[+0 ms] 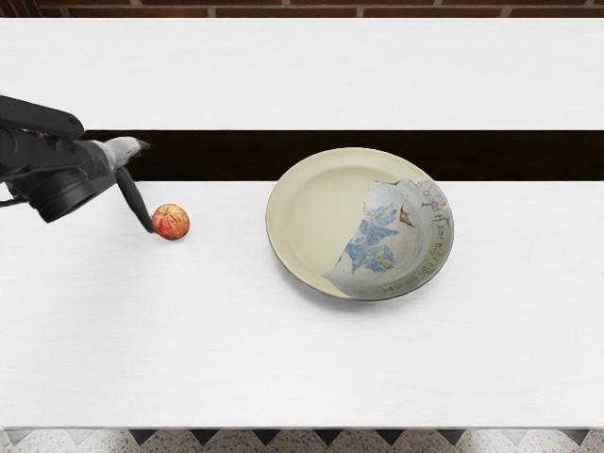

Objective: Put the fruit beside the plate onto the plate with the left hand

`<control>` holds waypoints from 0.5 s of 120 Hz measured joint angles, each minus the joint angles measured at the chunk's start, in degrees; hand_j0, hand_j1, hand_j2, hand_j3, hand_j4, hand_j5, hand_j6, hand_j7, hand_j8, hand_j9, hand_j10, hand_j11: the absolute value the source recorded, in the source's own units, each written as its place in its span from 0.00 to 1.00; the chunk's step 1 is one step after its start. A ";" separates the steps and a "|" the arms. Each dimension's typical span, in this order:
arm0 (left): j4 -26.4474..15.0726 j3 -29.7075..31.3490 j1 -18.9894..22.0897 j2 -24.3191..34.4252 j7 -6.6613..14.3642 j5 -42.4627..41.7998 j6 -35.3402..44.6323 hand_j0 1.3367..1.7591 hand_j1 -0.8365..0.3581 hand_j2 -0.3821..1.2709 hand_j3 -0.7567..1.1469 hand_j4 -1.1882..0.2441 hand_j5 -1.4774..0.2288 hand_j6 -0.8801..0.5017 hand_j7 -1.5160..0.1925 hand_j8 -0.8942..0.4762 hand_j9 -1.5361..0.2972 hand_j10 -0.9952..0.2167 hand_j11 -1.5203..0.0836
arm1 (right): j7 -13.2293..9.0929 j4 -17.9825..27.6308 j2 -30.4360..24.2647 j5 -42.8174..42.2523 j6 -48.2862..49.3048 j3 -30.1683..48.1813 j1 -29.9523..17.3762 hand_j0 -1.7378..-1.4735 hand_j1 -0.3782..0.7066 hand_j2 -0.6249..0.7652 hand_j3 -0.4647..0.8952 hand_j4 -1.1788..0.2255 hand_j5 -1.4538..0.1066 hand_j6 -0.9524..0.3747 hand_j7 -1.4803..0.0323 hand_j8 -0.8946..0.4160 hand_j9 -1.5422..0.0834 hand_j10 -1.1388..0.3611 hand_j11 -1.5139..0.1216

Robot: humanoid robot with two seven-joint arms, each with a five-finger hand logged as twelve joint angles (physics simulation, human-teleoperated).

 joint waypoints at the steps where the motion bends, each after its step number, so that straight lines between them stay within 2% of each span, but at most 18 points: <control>1: -0.03 0.02 -0.05 -0.04 0.02 -0.03 0.13 0.76 0.97 0.23 0.40 0.81 0.85 0.62 0.87 0.64 0.82 0.80 0.93 | 0.00 0.00 0.00 0.00 0.00 0.00 0.00 0.30 0.03 0.45 0.34 0.84 0.93 0.72 0.98 0.68 0.95 0.76 0.93; 18: -0.65 0.23 -2.36 -3.76 0.83 -0.32 1.32 0.76 0.97 0.23 0.40 0.81 0.85 0.62 0.87 0.63 0.82 0.80 0.93 | 0.00 0.00 0.00 0.00 0.00 0.00 0.00 0.30 0.03 0.45 0.34 0.84 0.93 0.72 0.98 0.68 0.95 0.76 0.93; 29: -3.77 0.27 -4.09 -5.53 1.42 -1.62 4.46 0.76 0.96 0.24 0.40 0.81 0.84 0.61 0.86 0.63 0.82 0.79 0.92 | 0.00 0.00 0.00 0.00 0.00 0.00 0.00 0.30 0.03 0.45 0.34 0.84 0.93 0.72 0.98 0.68 0.95 0.76 0.93; 43: -6.88 0.29 -3.75 -6.85 1.70 -2.49 10.66 0.76 0.95 0.24 0.40 0.80 0.84 0.61 0.86 0.62 0.81 0.79 0.92 | 0.00 0.00 0.00 0.00 0.00 0.00 0.00 0.30 0.03 0.45 0.34 0.84 0.93 0.72 0.98 0.68 0.95 0.76 0.93; 60: -8.17 0.28 -2.74 -7.82 1.81 -2.79 14.58 0.76 0.95 0.24 0.40 0.80 0.83 0.61 0.86 0.62 0.81 0.79 0.91 | 0.00 0.00 0.00 0.00 0.00 0.00 0.00 0.30 0.03 0.45 0.34 0.84 0.93 0.72 0.98 0.68 0.95 0.76 0.93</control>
